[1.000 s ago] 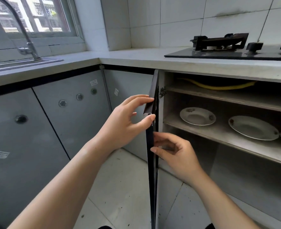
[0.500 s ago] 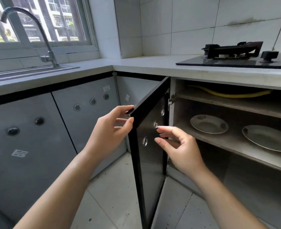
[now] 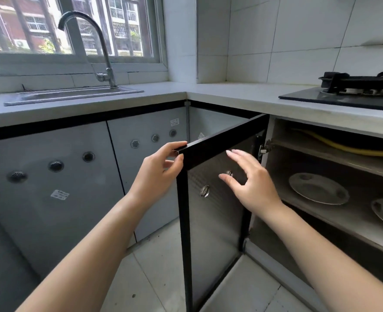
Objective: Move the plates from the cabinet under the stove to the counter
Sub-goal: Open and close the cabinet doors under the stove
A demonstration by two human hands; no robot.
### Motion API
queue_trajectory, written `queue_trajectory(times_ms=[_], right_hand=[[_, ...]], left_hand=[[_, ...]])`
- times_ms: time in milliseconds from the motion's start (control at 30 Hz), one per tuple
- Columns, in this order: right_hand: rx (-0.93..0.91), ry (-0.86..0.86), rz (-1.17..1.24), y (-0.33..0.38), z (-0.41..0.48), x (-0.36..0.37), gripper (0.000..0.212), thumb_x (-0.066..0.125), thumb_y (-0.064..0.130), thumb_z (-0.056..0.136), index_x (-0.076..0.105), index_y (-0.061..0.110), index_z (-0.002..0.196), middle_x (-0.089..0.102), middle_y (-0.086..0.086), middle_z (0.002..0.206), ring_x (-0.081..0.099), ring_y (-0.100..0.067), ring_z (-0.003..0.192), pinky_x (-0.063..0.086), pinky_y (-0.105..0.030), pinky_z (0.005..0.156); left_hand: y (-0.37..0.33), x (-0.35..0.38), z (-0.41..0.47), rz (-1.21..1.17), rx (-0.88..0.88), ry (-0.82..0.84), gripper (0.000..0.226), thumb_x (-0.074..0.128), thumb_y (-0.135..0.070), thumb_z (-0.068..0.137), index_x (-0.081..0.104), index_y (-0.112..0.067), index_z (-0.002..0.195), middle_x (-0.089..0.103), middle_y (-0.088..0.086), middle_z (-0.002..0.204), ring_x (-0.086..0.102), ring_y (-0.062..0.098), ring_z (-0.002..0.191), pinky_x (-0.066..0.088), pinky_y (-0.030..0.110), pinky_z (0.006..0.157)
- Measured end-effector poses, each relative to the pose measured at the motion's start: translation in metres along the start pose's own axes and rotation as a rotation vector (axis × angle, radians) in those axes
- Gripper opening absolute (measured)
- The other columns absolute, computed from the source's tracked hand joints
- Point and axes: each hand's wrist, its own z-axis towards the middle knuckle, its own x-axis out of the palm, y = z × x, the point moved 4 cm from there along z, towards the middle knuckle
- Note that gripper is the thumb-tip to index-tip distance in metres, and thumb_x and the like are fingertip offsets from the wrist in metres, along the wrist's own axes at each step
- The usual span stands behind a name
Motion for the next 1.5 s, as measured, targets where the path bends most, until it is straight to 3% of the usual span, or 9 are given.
queue_trajectory(times_ms=[267,433,767,833,967,1067,1167,1333,1500], right_hand=[[-0.069,0.091,-0.159,-0.001,0.059,0.026,0.065,0.062,0.033,0.086,0.033,0.017,0.143,0.026,-0.005,0.152,0.021,-0.020,0.140,0.024,-0.037,0.112],[-0.067,0.081,-0.153,-0.001,0.065,0.036,0.064,0.061,0.029,0.087,0.032,0.017,0.143,0.024,-0.005,0.152,0.022,-0.020,0.140,0.028,-0.036,0.108],[-0.080,0.062,-0.225,0.001,0.076,0.046,0.068,0.067,0.019,0.083,0.033,0.018,0.142,0.027,-0.006,0.150,0.029,-0.025,0.136,0.032,-0.037,0.105],[-0.076,0.067,-0.224,0.001,0.075,0.046,0.069,0.068,0.019,0.083,0.032,0.018,0.143,0.026,-0.007,0.150,0.028,-0.026,0.136,0.031,-0.037,0.106],[-0.069,0.097,-0.234,0.002,0.071,0.043,0.072,0.066,0.023,0.084,0.027,0.020,0.145,0.021,-0.005,0.152,0.026,-0.025,0.138,0.032,-0.039,0.106],[-0.062,0.125,-0.249,0.002,0.067,0.038,0.075,0.065,0.028,0.085,0.023,0.023,0.146,0.016,-0.002,0.155,0.028,-0.026,0.137,0.034,-0.040,0.104],[-0.061,0.125,-0.204,0.000,0.062,0.030,0.074,0.066,0.032,0.084,0.024,0.027,0.145,0.018,0.000,0.154,0.028,-0.024,0.137,0.034,-0.039,0.104],[-0.013,0.055,-0.051,-0.016,0.041,-0.003,0.069,0.065,0.036,0.083,0.031,0.027,0.143,0.033,0.002,0.148,0.033,-0.015,0.133,0.029,-0.024,0.101],[0.035,0.029,-0.067,-0.055,0.000,-0.056,0.063,0.066,0.038,0.082,0.041,0.022,0.137,0.044,0.004,0.138,0.040,-0.007,0.125,0.028,-0.016,0.098]], left_hand=[[0.015,-0.013,0.017,0.012,-0.036,0.010,0.030,0.048,-0.019,0.094,0.059,-0.033,0.118,0.068,0.001,0.105,0.069,0.020,0.087,0.054,0.051,0.081],[0.024,-0.019,0.026,0.019,-0.036,-0.001,0.029,0.048,-0.021,0.094,0.058,-0.039,0.114,0.067,-0.002,0.108,0.069,0.023,0.086,0.054,0.053,0.079],[0.037,-0.025,0.040,0.051,-0.007,0.006,0.032,0.055,-0.019,0.091,0.055,-0.042,0.113,0.066,-0.008,0.108,0.069,0.012,0.085,0.055,0.048,0.080],[0.036,-0.024,0.041,0.059,-0.001,0.020,0.031,0.055,-0.018,0.091,0.055,-0.040,0.114,0.065,-0.009,0.108,0.068,0.009,0.086,0.055,0.043,0.082],[0.026,-0.025,0.039,0.195,0.074,-0.012,0.032,0.057,-0.015,0.089,0.057,-0.030,0.117,0.063,-0.010,0.113,0.057,-0.011,0.096,0.046,0.008,0.077],[0.010,-0.021,0.038,0.315,0.142,-0.021,0.033,0.057,-0.015,0.089,0.056,-0.023,0.121,0.054,-0.010,0.121,0.049,-0.002,0.108,0.040,0.017,0.091],[-0.011,-0.014,0.039,0.467,0.225,-0.036,0.034,0.057,-0.020,0.090,0.055,-0.022,0.124,0.052,-0.010,0.125,0.047,0.002,0.108,0.028,0.011,0.090],[-0.042,0.013,0.037,0.548,0.282,-0.010,0.034,0.055,-0.027,0.090,0.053,-0.028,0.124,0.051,-0.012,0.129,0.048,0.008,0.076,0.035,0.022,0.080],[-0.063,0.073,0.031,0.567,0.356,0.104,0.035,0.054,-0.027,0.090,0.054,-0.024,0.125,0.053,-0.007,0.127,0.051,0.014,0.113,0.037,0.023,0.089]])
